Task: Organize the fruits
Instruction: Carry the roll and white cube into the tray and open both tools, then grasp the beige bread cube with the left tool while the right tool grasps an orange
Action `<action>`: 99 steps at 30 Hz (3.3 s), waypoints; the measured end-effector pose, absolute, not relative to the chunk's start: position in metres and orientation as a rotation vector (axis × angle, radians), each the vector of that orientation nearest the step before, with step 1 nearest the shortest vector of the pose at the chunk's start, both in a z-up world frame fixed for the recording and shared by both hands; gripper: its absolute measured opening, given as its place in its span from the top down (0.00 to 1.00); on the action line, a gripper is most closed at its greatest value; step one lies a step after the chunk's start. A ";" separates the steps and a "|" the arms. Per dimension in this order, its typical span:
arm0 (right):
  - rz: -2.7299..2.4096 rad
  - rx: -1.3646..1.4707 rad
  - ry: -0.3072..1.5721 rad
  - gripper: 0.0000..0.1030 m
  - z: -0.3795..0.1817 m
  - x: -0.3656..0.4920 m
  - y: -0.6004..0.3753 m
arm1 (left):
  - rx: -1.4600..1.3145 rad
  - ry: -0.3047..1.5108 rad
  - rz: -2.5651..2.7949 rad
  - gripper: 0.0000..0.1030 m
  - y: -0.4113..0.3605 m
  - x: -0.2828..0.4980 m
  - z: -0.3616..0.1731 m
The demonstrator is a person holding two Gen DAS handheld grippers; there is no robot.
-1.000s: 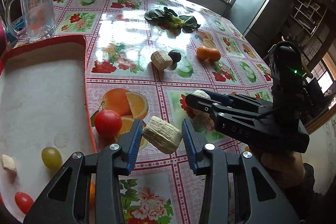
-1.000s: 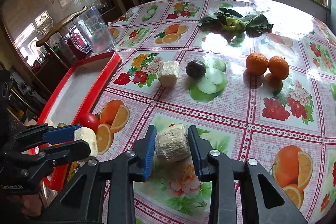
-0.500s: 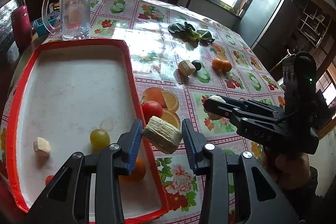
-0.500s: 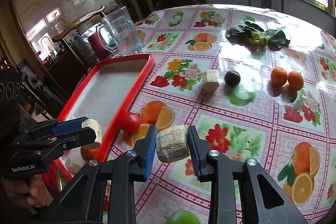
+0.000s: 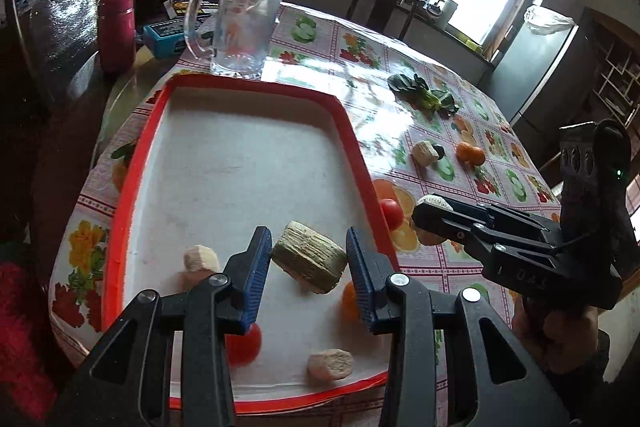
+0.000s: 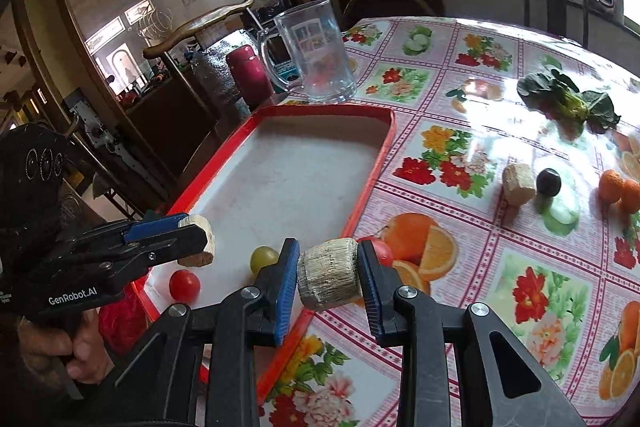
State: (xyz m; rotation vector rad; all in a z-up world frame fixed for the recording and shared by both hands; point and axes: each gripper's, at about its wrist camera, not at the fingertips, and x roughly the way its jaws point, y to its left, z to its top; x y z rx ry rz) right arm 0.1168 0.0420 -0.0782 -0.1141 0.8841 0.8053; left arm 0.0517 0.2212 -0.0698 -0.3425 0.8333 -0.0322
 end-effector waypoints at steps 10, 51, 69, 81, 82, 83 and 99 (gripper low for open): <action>0.841 -0.139 0.889 0.71 -0.081 0.116 0.076 | -0.377 0.821 0.032 0.64 0.259 0.050 -0.073; 0.749 -0.029 0.889 0.67 -0.076 0.139 -0.004 | -0.286 0.880 0.070 0.63 0.233 0.087 -0.075; 0.513 0.072 0.890 0.67 -0.087 0.173 -0.144 | -0.172 0.912 -0.130 0.63 0.111 0.131 -0.067; 0.380 0.045 0.897 0.67 -0.104 0.246 -0.183 | -0.105 0.961 -0.183 0.63 0.057 0.192 -0.087; 0.375 0.041 0.896 0.67 -0.104 0.253 -0.183 | -0.093 0.962 -0.183 0.63 0.054 0.196 -0.088; 0.369 0.037 0.892 0.67 -0.104 0.259 -0.183 | -0.086 0.965 -0.188 0.63 0.051 0.202 -0.089; 0.325 0.008 0.872 0.74 -0.114 0.295 -0.182 | -0.086 1.014 -0.200 0.70 0.036 0.253 -0.115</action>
